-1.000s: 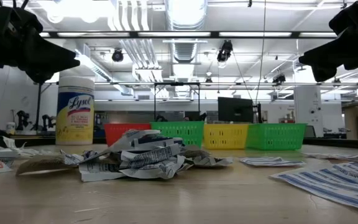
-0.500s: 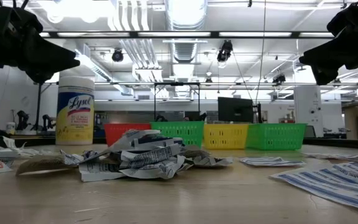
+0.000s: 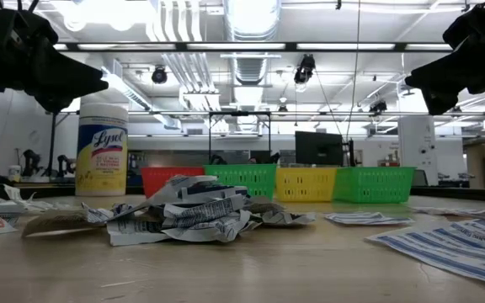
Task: Pick & Place First Aid Supplies
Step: Put the blue bandage into the right green basket
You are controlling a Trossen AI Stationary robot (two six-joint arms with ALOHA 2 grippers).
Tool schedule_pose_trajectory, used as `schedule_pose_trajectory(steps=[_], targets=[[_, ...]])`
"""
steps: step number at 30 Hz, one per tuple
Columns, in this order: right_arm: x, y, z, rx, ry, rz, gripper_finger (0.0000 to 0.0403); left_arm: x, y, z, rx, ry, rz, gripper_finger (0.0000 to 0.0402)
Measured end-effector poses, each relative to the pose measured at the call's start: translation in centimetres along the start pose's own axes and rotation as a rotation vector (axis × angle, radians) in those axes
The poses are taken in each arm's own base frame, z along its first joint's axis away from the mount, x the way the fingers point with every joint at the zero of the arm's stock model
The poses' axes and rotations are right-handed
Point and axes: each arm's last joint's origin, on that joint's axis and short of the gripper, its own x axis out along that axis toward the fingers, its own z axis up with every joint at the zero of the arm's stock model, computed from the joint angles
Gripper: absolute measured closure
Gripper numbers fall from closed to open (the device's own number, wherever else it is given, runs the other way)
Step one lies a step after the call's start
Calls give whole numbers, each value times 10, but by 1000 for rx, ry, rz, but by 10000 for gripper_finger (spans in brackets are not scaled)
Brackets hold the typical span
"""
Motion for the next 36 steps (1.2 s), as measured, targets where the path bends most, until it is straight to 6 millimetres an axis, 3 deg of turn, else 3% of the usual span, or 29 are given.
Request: schedule_pose_trajectory(steps=[16, 24, 30, 36], targets=[[0, 0, 0, 13, -1, -1, 324, 0, 0, 0, 0, -1, 4, 271], [-1, 0, 3, 187, -25, -12, 340, 0, 0, 0, 0, -1, 4, 271], [-13, 9, 38, 162, -151, 47, 344, 0, 0, 0, 0, -2, 8, 271], [-15, 19, 81, 60, -144, 37, 344, 0, 0, 0, 0, -3, 12, 271]])
